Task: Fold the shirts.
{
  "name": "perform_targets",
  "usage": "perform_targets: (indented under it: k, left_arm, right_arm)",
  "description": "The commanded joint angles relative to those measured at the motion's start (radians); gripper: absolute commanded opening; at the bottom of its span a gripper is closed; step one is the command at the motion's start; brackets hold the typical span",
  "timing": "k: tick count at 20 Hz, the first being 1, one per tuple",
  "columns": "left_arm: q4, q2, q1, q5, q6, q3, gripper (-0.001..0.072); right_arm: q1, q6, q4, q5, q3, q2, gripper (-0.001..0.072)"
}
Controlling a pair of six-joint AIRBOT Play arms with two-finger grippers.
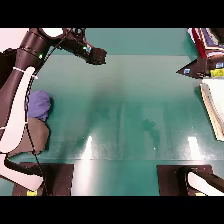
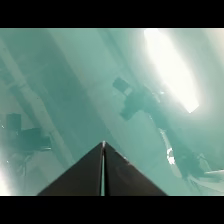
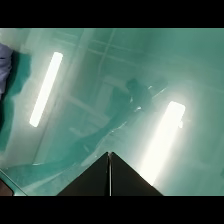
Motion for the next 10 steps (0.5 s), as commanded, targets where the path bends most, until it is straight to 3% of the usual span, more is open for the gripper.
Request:
perform_targets:
  k: [1,10]
  left_arm:
    - [0.0,0.001,-0.001,0.0,0.0,0.0,0.0027]
    - [0.0,0.001,-0.001,0.0,0.0,0.0,0.0026]
  right_arm:
    - [0.001,0.0,0.0,0.001,0.001,0.0,0.0017]
    - [0.001,0.0,0.0,0.005,0.0,0.0,0.0017]
